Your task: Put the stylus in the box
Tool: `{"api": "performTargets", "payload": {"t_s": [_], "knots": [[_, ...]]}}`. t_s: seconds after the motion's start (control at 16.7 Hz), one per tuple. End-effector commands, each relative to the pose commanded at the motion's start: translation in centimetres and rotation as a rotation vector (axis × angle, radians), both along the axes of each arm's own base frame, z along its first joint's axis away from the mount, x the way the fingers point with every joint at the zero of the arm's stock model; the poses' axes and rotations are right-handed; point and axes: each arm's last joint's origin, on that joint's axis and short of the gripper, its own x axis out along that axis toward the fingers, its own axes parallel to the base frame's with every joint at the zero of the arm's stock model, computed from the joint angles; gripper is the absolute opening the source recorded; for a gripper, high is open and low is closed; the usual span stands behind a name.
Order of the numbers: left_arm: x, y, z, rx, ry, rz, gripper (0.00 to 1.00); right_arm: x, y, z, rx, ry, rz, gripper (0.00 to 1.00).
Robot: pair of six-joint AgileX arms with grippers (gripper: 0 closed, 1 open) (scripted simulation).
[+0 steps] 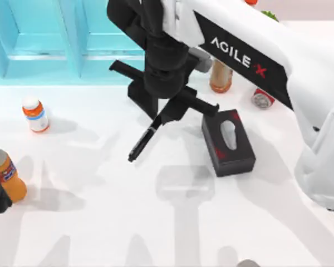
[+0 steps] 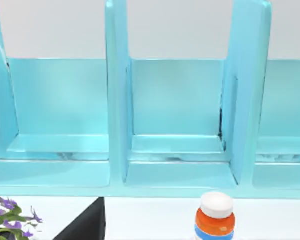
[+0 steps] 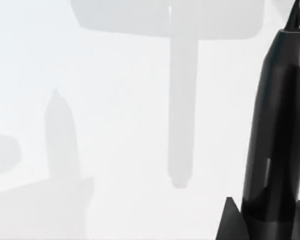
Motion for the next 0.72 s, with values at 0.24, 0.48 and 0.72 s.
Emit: {"api": "performTargets", "payload": {"t_s": [0.24,0.48,0.72], "knots": [[0.0,0.0,0.0,0.0,0.0,0.0,1.0,-0.1,-0.2,1.0,-0.002,0.005,-0.001,0.0],[0.0,0.0,0.0,0.0,0.0,0.0,1.0,-0.2,-0.1,1.1,0.001,0.002,0.002,0.0],[0.0,0.0,0.0,0.0,0.0,0.0,1.0,2.0,-4.3,2.3,0.008,-0.011,-0.059,0.0]]}}
